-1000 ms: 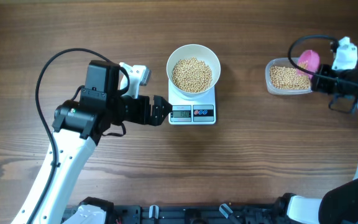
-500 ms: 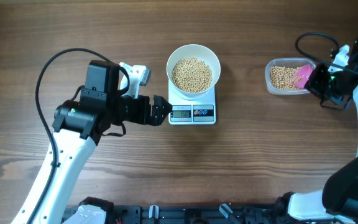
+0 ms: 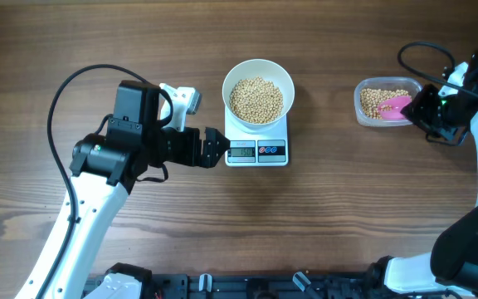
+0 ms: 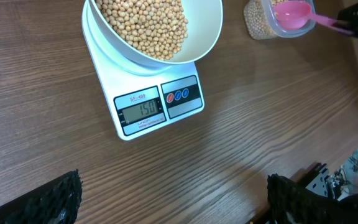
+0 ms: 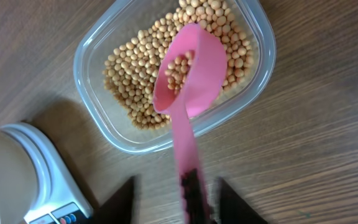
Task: Scoop item into bowl and weigh 150g on scale
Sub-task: 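Lay the scoop down in the tub and open the right gripper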
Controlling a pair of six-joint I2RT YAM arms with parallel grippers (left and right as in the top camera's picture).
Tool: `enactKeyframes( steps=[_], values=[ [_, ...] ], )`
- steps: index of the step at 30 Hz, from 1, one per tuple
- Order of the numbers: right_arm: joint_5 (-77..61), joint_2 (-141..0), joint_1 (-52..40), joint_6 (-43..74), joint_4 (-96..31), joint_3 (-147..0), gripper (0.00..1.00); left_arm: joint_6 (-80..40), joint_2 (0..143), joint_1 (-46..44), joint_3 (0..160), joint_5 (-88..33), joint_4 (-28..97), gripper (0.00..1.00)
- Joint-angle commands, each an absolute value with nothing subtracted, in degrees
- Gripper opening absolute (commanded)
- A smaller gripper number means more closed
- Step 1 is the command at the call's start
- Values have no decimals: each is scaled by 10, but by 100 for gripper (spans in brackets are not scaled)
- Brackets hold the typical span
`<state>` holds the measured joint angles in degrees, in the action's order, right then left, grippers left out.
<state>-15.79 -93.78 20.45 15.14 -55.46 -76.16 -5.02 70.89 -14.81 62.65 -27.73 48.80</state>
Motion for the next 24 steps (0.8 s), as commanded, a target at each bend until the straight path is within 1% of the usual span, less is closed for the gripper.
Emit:
enactKeyframes(
  steps=[1,2,3,8,17,24],
  values=[
    [-154,-943,204,150,-554,-757,71,-49,708,-144,638,-275,486,100],
    [-154,-943,204,150,-554,-757,88,-49,708,-144,638,-276,486,100],
    [-154,-942,205,150,-554,-758,99,-49,708,-144,638,-276,486,100],
    [-154,-912,206,150,-557,-758,100,-49,708,-144,638,-276,486,100],
    [-154,-779,206,150,-579,-758,100,-49,708,-144,638,-276,486,100],
    [-154,-767,206,150,-580,-758,100,-49,708,-144,638,-276,486,100]
  ],
)
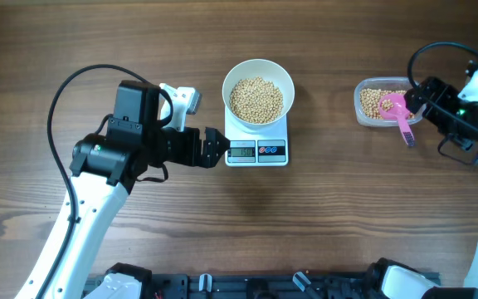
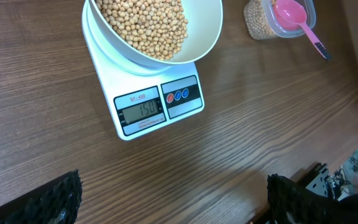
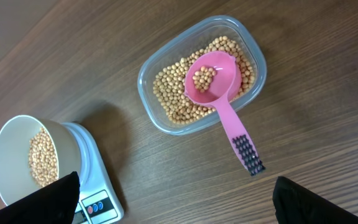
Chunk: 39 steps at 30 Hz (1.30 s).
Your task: Scoop item into bowl and weigh 150g on scale
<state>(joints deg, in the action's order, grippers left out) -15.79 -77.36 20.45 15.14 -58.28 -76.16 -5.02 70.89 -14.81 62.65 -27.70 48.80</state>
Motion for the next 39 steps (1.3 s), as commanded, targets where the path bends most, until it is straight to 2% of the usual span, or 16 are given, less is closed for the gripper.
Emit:
enactKeyframes(
  steps=[1,6,11,27,32,35,39],
  values=[
    [-154,-767,206,150,-571,-758,100,-49,708,-144,638,-275,486,100],
    [-154,-767,206,150,-559,-758,100,-49,708,-144,638,-276,486,100],
    [-154,-748,206,117,-604,-758,100,-49,708,-144,638,-276,486,100],
    [-170,-455,206,33,-719,-756,100,-49,708,-144,638,-276,486,100],
    [-169,-425,206,252,-811,-756,100,-49,708,-144,638,-276,486,100],
    [-161,-425,206,261,-807,-756,100,-49,708,-144,638,-275,486,100],
    [-158,-425,206,208,-797,-756,100,-49,708,-144,638,-276,486,100]
  ],
)
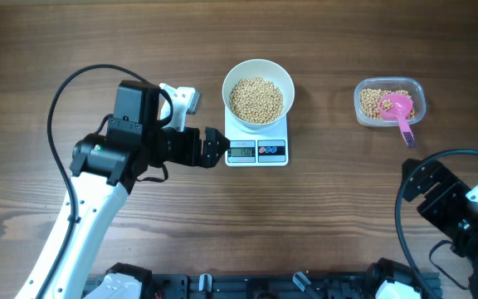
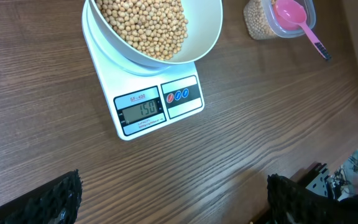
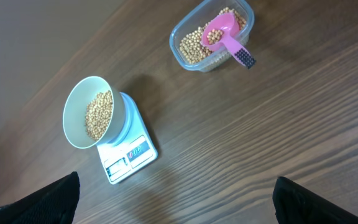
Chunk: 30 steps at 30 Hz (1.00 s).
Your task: Scoop item into bowl and weigh 150g on scale
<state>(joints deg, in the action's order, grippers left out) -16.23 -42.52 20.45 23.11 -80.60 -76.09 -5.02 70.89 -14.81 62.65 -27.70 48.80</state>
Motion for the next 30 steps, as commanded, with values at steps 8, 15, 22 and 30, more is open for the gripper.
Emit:
enactKeyframes(
  steps=[8,15,22,30],
  values=[
    [-92,-356,96,153,-533,-650,100,-49,708,-144,638,-275,486,100],
    [-72,-202,23,136,-107,-269,100,-49,708,-144,638,-276,486,100],
    [-63,-18,3,140,27,-26,100,-49,708,-144,638,-276,486,100],
    [28,-2,-41,139,6,-3,100,-49,708,-144,638,-276,486,100]
  ],
)
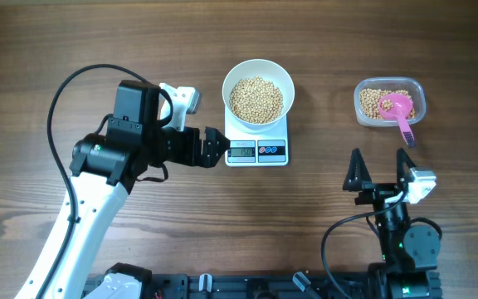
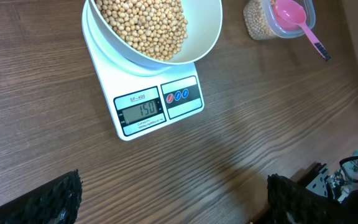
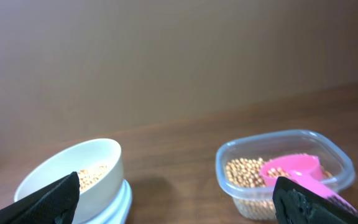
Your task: Scoop item into bowl and weigh 150g on scale
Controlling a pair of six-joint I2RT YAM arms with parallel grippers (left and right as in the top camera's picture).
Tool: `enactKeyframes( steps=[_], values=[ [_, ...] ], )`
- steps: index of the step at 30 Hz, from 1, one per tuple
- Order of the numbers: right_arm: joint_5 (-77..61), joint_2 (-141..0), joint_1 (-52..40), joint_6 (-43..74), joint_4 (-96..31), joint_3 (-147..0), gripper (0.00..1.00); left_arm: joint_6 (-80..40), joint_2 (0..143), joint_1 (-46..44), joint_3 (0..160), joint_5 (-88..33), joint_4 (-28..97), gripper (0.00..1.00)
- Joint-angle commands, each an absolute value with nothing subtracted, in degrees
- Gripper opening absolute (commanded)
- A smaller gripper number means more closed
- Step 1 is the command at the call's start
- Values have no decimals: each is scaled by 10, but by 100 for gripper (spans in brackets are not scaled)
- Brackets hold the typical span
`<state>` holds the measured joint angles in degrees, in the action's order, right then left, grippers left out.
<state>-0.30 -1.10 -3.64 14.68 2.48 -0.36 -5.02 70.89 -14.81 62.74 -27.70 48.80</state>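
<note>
A white bowl (image 1: 258,91) of soybeans sits on the white scale (image 1: 256,151). In the left wrist view the scale's display (image 2: 140,109) reads 150. A clear container (image 1: 389,101) at the right holds more beans, with the pink scoop (image 1: 400,110) lying in it and its handle over the near rim. My left gripper (image 1: 216,147) stands open just left of the scale, holding nothing. Open and empty too, my right gripper (image 1: 379,168) is low near the table's front, well short of the container (image 3: 284,165), with fingertips (image 3: 321,202) spread wide.
A black cable loops over the table at the left, behind my left arm (image 1: 106,158). Bare wood lies between the scale and the container (image 2: 272,18). The table's front edge carries a black rail (image 1: 247,286).
My right arm has moved from the near right corner to the front edge below the container. Its camera now looks level across the table. The left arm, scale and scoop have not moved.
My right gripper was shut on the scoop's handle over the container. Then the scoop lay in the container and the gripper stood open above it. It then stood further back, and is now low at the front edge. The display read 150 at each moment.
</note>
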Motion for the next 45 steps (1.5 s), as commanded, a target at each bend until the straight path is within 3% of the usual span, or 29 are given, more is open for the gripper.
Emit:
enactKeyframes(
  steps=[1,5,29,34,38,42,45],
  values=[
    [28,-2,-41,121,6,-3,100,-49,708,-144,638,-276,486,100],
    [26,-2,-40,60,5,-3,100,-49,708,-144,638,-276,486,100],
    [26,-2,-39,62,6,-3,100,-49,708,-144,638,-276,505,100],
    [26,-2,-39,62,6,-3,100,-47,683,-144,635,-192,503,100],
    [26,-2,-39,62,6,-3,100,-47,607,-143,574,-186,451,100],
    [26,-2,-39,62,6,-3,100,-47,464,-84,421,-183,262,100],
    [26,-2,-39,62,6,-3,100,-47,371,-40,347,-183,212,100]
  ],
)
